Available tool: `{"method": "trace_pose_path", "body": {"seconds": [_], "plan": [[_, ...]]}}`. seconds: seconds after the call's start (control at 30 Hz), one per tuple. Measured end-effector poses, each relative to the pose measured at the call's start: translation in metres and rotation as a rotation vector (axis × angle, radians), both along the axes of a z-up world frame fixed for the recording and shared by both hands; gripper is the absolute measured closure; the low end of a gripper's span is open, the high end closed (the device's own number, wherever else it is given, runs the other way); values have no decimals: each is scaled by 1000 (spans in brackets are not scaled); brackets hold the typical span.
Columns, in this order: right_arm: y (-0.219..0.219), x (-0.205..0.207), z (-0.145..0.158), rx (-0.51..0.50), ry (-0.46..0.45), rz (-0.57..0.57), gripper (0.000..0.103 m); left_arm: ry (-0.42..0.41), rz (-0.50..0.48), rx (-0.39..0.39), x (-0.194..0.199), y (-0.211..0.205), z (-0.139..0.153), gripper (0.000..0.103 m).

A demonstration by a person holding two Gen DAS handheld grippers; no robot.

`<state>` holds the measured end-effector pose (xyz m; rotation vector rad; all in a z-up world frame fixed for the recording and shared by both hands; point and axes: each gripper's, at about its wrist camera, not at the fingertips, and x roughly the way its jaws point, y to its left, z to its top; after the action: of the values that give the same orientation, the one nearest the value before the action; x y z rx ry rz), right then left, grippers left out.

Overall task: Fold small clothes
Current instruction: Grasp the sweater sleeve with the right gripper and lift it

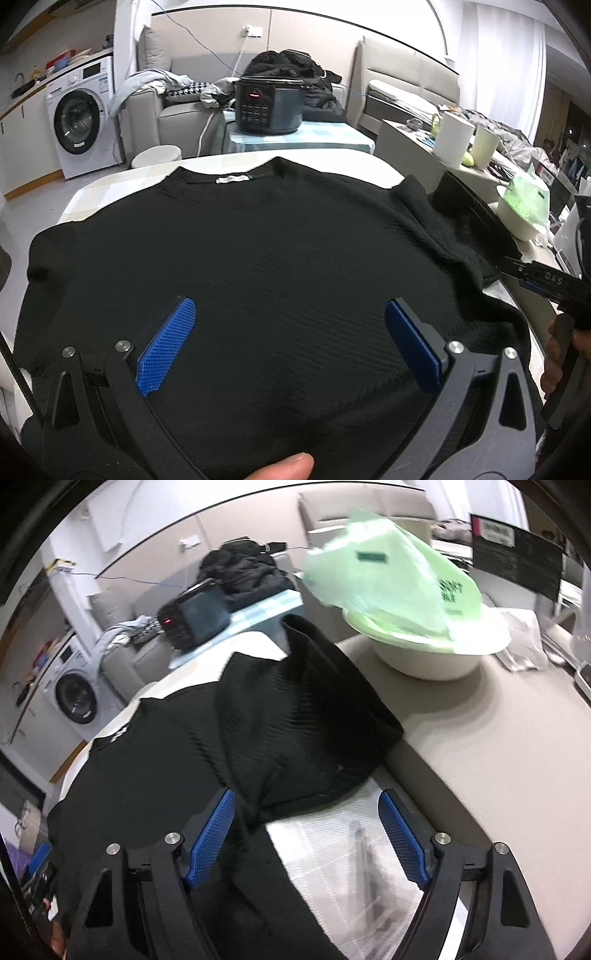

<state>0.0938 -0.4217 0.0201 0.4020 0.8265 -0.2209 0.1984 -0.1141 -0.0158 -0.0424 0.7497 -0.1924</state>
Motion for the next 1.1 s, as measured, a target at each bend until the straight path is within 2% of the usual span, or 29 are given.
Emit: {"method": "trace_pose_path", "body": {"seconds": [0.17, 0.23, 0.3, 0.33, 0.4, 0.43, 0.5, 0.57, 0.7, 0.8, 0.87, 0.93, 0.97, 1.03, 1.1], "plan": [[-9, 9, -12, -8, 17, -97, 21, 12, -28, 6, -1, -11, -6, 1], [-17, 16, -17, -7, 14, -145, 29, 9, -35, 6, -4, -13, -6, 1], [-18, 23, -19, -50, 26, -197, 55, 6, -38, 6, -8, -12, -7, 1], [-20, 28, -21, -43, 33, -198, 63, 4, -39, 6, -10, -11, -7, 1], [-21, 32, -24, -57, 53, -218, 90, 7, -38, 1, -15, -7, -9, 1], [-21, 32, -23, -77, 48, -225, 95, 10, -35, -3, -17, -3, -9, 1], [-15, 29, -18, -121, 27, -203, 95, 14, -28, -12, -21, 4, -10, 1], [-2, 27, -7, -210, -6, -170, 96, 20, -19, -24, -24, 11, -11, 1], [20, 26, 22, -328, -122, -92, 96, 23, -1, -46, -28, 26, -13, 1], [41, 36, 50, -353, -232, 49, 96, 10, 15, -55, -35, 39, -10, 1], [68, 43, 69, -365, -317, 263, 96, 5, 31, -61, -38, 46, -8, 1], [99, 49, 77, -380, -340, 459, 96, 3, 55, -67, -40, 57, -7, 1], [120, 49, 79, -380, -345, 592, 96, 3, 68, -69, -41, 62, -7, 1], [151, 50, 70, -345, -275, 804, 95, 7, 94, -78, -43, 72, -7, 1], [174, 51, 48, -306, -155, 971, 88, 11, 115, -91, -45, 81, -7, 1]]}}
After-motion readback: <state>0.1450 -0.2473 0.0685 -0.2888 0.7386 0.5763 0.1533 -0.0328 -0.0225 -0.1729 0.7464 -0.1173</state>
